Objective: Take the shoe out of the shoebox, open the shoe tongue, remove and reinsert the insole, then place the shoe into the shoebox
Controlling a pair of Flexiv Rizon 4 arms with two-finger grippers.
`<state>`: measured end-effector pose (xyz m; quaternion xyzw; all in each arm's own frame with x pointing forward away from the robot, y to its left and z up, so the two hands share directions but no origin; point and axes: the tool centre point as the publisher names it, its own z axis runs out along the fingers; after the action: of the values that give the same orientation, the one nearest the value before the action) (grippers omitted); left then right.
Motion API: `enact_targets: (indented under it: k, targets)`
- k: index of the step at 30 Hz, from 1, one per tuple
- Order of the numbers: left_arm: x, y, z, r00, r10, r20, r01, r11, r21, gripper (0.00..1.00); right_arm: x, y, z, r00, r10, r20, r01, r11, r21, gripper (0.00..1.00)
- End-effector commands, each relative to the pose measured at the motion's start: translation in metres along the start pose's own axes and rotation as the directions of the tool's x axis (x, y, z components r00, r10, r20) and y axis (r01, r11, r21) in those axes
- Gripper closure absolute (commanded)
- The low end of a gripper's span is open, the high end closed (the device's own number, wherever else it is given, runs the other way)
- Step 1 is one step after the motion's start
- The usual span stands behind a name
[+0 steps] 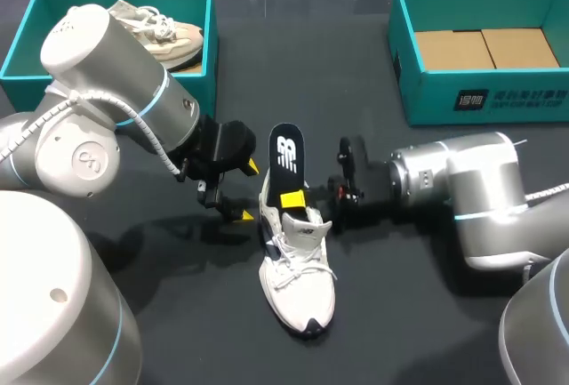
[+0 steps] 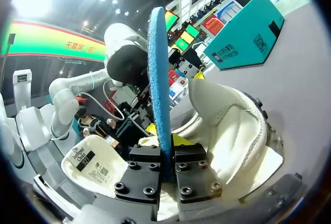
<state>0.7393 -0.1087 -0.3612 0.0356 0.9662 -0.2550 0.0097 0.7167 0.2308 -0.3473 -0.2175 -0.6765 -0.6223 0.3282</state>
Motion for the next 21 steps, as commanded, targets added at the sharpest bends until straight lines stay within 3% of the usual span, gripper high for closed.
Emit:
enact_targets:
  k: [1,7,9,12,21]
  targets:
    - [0.001,0.0,0.0,1.0,0.0,0.001,0.0,1.0,-0.001,0.0,0.004,-0.012,0.004,1.0,0.007,0.016,-0.007,1.0,-0.007,1.0]
    - [0.001,0.0,0.0,1.0,0.0,0.001,0.0,1.0,-0.001,0.0,0.007,-0.011,0.003,1.0,-0.005,0.015,0.005,1.0,-0.013,1.0]
    - [0.001,0.0,0.0,1.0,0.0,0.001,0.0,1.0,-0.001,0.0,0.009,-0.006,0.003,1.0,-0.015,0.013,0.015,1.0,-0.004,0.76]
    - [0.001,0.0,0.0,1.0,0.0,0.001,0.0,1.0,-0.001,0.0,0.01,0.0,0.005,1.0,-0.029,0.012,0.029,1.0,0.011,0.69]
    - [0.001,0.0,0.0,1.0,0.0,0.001,0.0,1.0,-0.001,0.0,0.015,0.018,0.007,0.997,-0.071,0.022,0.069,0.996,0.059,0.69]
